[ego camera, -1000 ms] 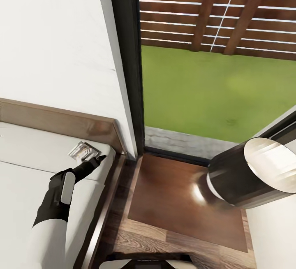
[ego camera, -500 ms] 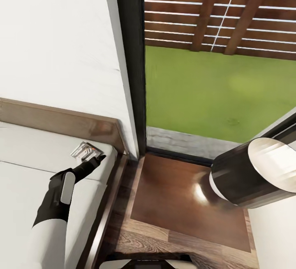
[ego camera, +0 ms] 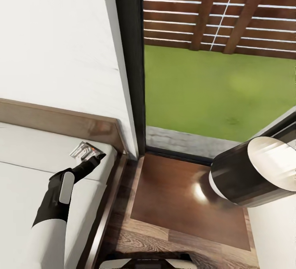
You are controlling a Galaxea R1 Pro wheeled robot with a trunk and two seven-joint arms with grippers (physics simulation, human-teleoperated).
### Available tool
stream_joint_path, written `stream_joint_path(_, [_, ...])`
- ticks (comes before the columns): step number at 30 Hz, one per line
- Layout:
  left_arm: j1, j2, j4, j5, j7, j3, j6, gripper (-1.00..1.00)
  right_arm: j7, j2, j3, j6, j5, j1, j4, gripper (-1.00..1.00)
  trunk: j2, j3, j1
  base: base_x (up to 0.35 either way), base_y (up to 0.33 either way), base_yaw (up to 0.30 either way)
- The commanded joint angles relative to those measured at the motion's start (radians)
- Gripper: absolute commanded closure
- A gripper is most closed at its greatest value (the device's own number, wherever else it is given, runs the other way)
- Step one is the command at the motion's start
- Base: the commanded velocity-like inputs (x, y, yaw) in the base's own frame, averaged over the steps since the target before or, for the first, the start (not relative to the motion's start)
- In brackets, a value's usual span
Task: In the bedroom, move the book from the bed onto either nightstand, and place the two sandals side by side next to the bed.
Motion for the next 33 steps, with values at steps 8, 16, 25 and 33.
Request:
stream_joint_path(8, [0.0,-0.001,-0.001,0.003,-0.005,0.005,0.008,-1.0,0.006,0.0,0.009,-0.002,-0.01,-0.002,0.003,-1.0,-0.002,-0.013,0.0,0.0,0.0,-0.085])
stream_joint_path(16, [0.0,-0.001,-0.001,0.004,-0.005,0.005,0.008,-1.0,0.006,0.0,0.008,-0.001,-0.01,-0.001,0.004,-1.0,-0.002,-0.026,0.0,0.0,0.0,-0.067])
stream_joint_path(25, [0.0,-0.001,-0.001,0.003,-0.005,0.005,0.008,-1.0,0.005,0.0,0.009,-0.002,-0.011,-0.001,0.004,-1.0,-0.002,-0.039,0.0,0.0,0.0,-0.065])
stream_joint_path(33, [0.0,-0.001,-0.001,0.003,-0.005,0.011,0.008,-1.0,0.006,0.0,0.008,-0.003,-0.011,-0.001,0.004,-1.0,-0.002,-0.052,0.0,0.0,0.0,-0.047])
